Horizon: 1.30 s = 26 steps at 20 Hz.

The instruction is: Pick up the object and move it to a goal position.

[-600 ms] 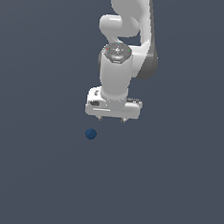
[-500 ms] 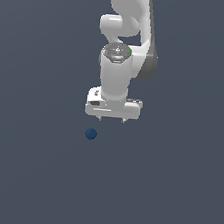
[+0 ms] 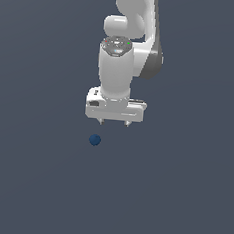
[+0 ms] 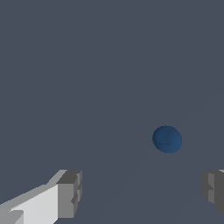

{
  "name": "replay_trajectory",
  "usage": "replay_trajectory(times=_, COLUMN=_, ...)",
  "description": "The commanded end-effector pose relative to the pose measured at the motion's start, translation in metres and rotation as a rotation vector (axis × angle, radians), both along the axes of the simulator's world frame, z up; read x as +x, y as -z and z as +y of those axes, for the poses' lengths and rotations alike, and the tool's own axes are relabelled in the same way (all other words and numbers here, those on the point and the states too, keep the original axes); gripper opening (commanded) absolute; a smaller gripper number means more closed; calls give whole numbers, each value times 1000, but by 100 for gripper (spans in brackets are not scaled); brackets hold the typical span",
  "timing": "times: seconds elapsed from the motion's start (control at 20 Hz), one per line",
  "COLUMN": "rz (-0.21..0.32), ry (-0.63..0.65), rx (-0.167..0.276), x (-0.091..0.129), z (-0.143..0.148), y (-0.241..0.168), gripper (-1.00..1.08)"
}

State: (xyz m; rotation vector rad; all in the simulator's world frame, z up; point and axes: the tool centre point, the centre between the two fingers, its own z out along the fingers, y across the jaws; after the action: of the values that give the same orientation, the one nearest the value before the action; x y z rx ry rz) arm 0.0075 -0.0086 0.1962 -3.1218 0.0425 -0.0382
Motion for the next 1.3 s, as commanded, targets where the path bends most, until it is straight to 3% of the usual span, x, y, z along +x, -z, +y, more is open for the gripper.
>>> replay_trajectory(times=0.0, rz=0, ry=-1, rx=0, x=0, z=0, y=0, gripper=100)
replay_trajectory(times=0.55, rz=3, ry=-68, rx=-7, x=1, z=-16, y=19, gripper=100)
replay_trajectory(times=1.25, rz=16, ry=-300, rx=-22, x=-3, z=-68, y=86, gripper=100)
